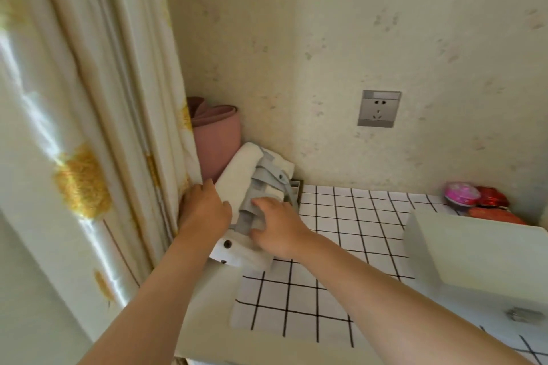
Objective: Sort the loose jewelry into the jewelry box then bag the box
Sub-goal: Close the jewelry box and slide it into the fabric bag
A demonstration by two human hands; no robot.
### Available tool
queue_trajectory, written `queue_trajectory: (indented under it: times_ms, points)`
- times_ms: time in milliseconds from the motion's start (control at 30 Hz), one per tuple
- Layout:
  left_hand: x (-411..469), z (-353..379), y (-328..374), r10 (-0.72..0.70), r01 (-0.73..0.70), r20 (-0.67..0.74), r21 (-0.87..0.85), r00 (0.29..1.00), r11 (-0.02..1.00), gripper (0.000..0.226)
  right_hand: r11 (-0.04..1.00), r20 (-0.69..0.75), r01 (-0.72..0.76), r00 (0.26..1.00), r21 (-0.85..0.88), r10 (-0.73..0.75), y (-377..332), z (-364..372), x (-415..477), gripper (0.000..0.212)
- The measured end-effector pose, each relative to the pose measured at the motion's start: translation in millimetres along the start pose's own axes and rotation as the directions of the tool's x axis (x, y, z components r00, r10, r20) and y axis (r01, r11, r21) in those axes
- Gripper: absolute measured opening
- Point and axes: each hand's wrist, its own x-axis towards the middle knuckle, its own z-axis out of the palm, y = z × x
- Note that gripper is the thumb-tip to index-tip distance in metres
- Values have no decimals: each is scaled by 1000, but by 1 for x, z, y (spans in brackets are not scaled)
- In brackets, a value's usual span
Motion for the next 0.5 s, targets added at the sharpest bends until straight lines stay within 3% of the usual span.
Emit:
queue_trajectory:
  times_ms: [67, 167, 267, 367, 433, 500]
  points:
    - [5, -1, -2, -26, 29, 41, -87, 999, 996, 35, 995, -29, -4, 1000, -98, 2, -2, 4, 6, 70]
    - [9, -3, -2, 45, -54, -57, -161, 997, 986, 11, 996, -90, -1, 996, -88, -7, -1, 6, 11, 83]
    - [5, -9, 9, 117, -144, -106, -302, 988, 942, 30, 996, -179, 77, 982, 44, -68, -1, -9, 10, 90]
    - [-7, -18, 29, 209, -217, -73, -507, 975, 835, 44, 978, -236, 201, 955, 60, -182, 2, -33, 4, 98]
    - [-18, -21, 44, 289, -262, -50, -589, 956, 765, 41, 966, -270, 257, 930, -10, -250, 9, -49, -2, 96]
    - [-29, -19, 57, 387, -290, -4, -670, 922, 684, 29, 947, -298, 283, 900, -153, -317, 20, -61, -8, 78]
